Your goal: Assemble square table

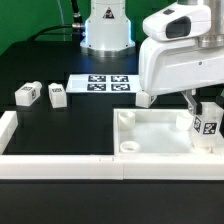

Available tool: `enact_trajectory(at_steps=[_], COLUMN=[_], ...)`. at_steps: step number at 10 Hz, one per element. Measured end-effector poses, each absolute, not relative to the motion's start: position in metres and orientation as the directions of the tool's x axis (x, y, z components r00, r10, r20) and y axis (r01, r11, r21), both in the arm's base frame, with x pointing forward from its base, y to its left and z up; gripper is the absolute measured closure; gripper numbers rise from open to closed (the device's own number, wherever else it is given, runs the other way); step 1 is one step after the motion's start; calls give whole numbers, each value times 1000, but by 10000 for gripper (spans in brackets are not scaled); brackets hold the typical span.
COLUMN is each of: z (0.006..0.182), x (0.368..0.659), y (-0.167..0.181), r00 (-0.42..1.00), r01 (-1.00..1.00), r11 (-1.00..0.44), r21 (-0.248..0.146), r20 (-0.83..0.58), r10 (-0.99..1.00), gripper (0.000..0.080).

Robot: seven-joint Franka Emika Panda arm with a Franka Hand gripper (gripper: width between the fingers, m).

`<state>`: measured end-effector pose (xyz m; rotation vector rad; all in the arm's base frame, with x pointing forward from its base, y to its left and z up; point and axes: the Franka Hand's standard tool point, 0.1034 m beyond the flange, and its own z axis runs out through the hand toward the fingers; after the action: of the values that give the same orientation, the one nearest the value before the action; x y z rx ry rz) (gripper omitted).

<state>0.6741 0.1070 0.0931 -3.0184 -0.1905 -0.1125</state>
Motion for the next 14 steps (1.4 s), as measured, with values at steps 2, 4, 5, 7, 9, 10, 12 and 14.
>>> enact_trajectory(at_steps=[2, 4, 5, 7, 9, 10, 12, 14], z=[93, 93, 93, 92, 92, 92, 92, 92], x=[674, 674, 674, 675, 676, 676, 677, 677], y=[107, 106, 106, 106, 104, 103, 102, 103], r00=[996, 987, 969, 859, 746, 687, 601, 539], r01=[56, -146, -239, -506, -661, -722, -795, -838], r11=[-992, -980, -961, -851, -735, -675, -587, -525], r21=[-117, -136, -140, -140, -150, -149, -150, -149], r20=[73, 48, 35, 3, -24, -37, -63, -80], r10=[47, -154, -246, -511, -666, -726, -797, -838], gripper=[504, 502, 502, 502, 502, 502, 502, 502])
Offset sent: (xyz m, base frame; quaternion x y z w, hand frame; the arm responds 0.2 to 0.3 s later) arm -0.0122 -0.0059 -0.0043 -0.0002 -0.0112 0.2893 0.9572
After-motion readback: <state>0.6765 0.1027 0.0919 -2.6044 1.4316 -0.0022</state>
